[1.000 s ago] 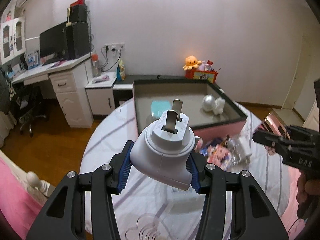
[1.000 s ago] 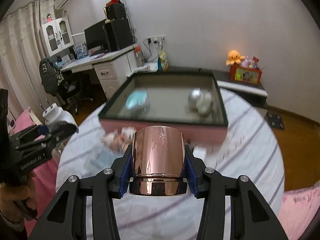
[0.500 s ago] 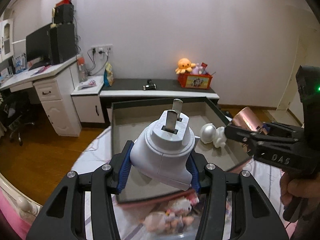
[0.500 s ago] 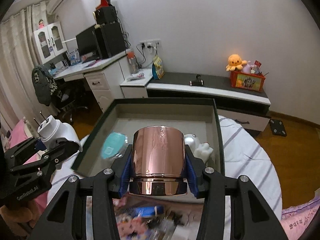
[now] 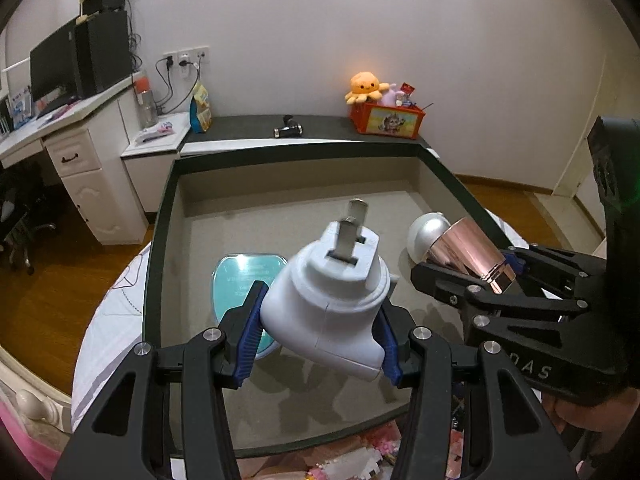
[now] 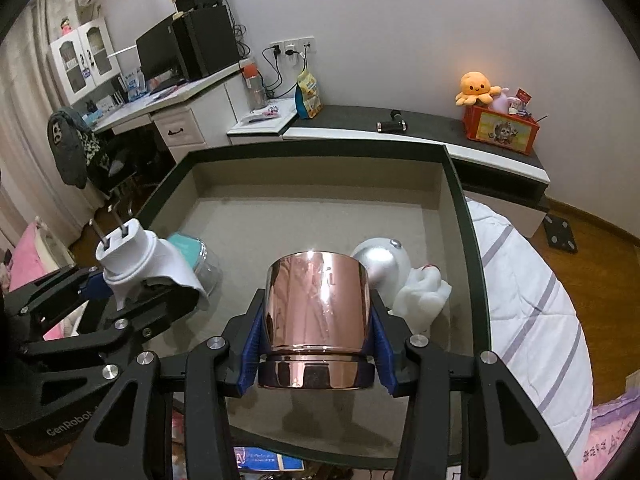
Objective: Organize rigid objects
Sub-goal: 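Lower the charger and rose-gold cup into the pink box and release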
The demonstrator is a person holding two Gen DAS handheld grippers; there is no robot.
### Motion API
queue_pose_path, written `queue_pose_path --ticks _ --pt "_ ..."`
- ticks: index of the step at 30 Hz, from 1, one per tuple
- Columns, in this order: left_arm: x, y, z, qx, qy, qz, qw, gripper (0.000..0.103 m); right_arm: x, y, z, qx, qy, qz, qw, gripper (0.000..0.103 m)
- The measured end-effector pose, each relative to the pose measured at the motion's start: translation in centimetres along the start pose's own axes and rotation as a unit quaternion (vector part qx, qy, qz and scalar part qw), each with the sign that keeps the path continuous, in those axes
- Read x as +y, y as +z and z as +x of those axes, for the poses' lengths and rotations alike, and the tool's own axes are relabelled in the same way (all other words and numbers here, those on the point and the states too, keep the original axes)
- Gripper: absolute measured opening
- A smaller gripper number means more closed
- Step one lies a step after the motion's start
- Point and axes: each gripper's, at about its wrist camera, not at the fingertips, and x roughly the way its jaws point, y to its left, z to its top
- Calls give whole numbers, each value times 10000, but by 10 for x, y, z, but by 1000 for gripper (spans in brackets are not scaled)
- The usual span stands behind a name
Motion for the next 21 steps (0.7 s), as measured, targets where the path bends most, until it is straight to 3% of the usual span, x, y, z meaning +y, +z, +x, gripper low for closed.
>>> queue_pose_path --ticks 3,4,7,12,13,21 --pt "3 1 -5 -87 153 -17 9998 74 2 -3 -2 -13 -107 -45 9999 49" --pt "4 0 -9 -164 197 -56 9997 84 1 -3 -3 -45 -117 -29 9999 54" --pt "12 1 -25 -400 302 -190 9986 103 -4 -3 -12 -190 -192 48 9996 87" --pt "16 -6 -52 -684 372 -296 9965 103 -2 -4 -27 -328 -268 162 9990 91" --pt "18 -8 -56 -726 363 -313 9962 103 -2 -4 -28 -334 -280 192 9989 103" --pt "16 -23 -98 -1027 310 -353 9936 103 -3 -13 -59 -603 -158 474 9969 103"
